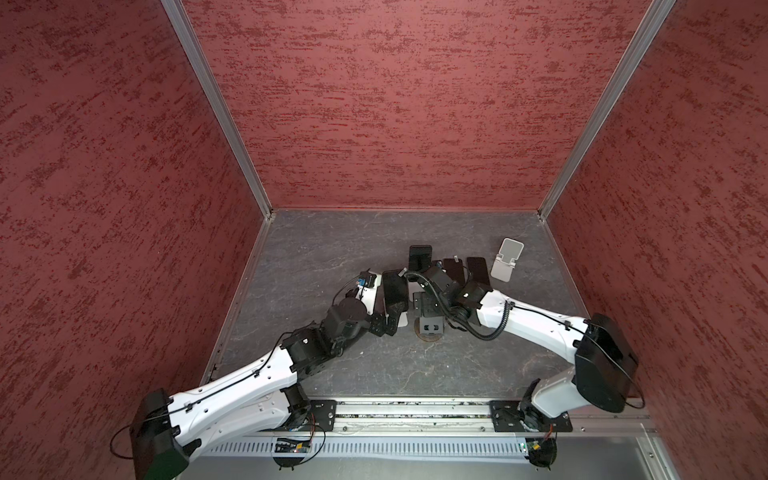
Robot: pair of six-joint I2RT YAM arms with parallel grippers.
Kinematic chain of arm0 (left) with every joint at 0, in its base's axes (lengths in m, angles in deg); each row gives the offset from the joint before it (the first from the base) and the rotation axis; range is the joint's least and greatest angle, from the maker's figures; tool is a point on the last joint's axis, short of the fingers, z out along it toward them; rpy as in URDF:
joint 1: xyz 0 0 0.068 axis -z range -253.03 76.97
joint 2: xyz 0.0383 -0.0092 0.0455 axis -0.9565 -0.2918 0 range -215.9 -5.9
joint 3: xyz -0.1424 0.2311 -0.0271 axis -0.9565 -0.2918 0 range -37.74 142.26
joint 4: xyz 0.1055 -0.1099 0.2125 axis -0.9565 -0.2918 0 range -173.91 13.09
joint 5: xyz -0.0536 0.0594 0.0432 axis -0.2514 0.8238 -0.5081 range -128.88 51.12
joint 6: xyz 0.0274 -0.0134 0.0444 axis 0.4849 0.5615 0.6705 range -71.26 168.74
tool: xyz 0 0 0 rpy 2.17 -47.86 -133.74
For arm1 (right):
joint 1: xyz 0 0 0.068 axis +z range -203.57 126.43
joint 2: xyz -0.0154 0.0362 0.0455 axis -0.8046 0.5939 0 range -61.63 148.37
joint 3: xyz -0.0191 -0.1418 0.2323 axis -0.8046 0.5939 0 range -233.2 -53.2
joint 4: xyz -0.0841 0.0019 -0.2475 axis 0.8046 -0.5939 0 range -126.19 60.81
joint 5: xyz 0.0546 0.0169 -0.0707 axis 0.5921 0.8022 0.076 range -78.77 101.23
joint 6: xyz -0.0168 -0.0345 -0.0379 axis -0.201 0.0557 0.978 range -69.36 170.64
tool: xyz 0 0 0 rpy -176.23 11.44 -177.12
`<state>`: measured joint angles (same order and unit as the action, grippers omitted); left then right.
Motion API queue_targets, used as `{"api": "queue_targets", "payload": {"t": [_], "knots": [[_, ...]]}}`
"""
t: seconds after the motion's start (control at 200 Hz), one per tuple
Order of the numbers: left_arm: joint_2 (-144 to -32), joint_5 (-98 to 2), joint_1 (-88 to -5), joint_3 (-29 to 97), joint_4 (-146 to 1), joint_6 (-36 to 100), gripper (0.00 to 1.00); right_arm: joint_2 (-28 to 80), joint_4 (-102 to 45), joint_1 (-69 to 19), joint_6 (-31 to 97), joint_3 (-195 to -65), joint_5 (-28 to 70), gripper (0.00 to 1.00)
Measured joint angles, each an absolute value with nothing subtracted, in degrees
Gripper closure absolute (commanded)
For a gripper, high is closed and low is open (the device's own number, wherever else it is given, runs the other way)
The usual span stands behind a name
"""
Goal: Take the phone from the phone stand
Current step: 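Move the right gripper back to the round wooden-base dark stand, then close the right gripper on the dark stand's upright plate and lift it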
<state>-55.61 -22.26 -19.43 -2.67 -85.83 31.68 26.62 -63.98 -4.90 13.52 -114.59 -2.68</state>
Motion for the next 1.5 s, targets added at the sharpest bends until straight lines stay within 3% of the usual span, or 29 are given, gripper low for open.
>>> {"api": "queue_targets", "payload": {"t": [0.431,0.586,0.691,0.937,1.498], "knots": [[-54.2,-23.9,-21.4,-4.2,-85.6,33.0,0.01,33.4,-69.7,-2.3,8.8,-119.7,-7.2,0.11],[-54.2,-24.3,-21.6,-4.3,-85.4,33.1,0.01,33.5,-71.1,-2.3,7.5,-119.7,-8.0,0.2],[-54.2,-24.6,-21.7,-4.4,-85.4,33.1,0.01,33.5,-71.4,-2.2,6.9,-119.7,-8.3,0.32],[-54.2,-24.9,-21.7,-4.7,-85.4,33.1,0.0,33.6,-71.5,-2.2,6.1,-119.7,-8.5,0.44],[-53.8,-26.1,-21.7,-4.8,-85.4,33.1,0.01,27.1,-73.0,-3.7,6.2,-115.5,-10.1,0.45]]}}
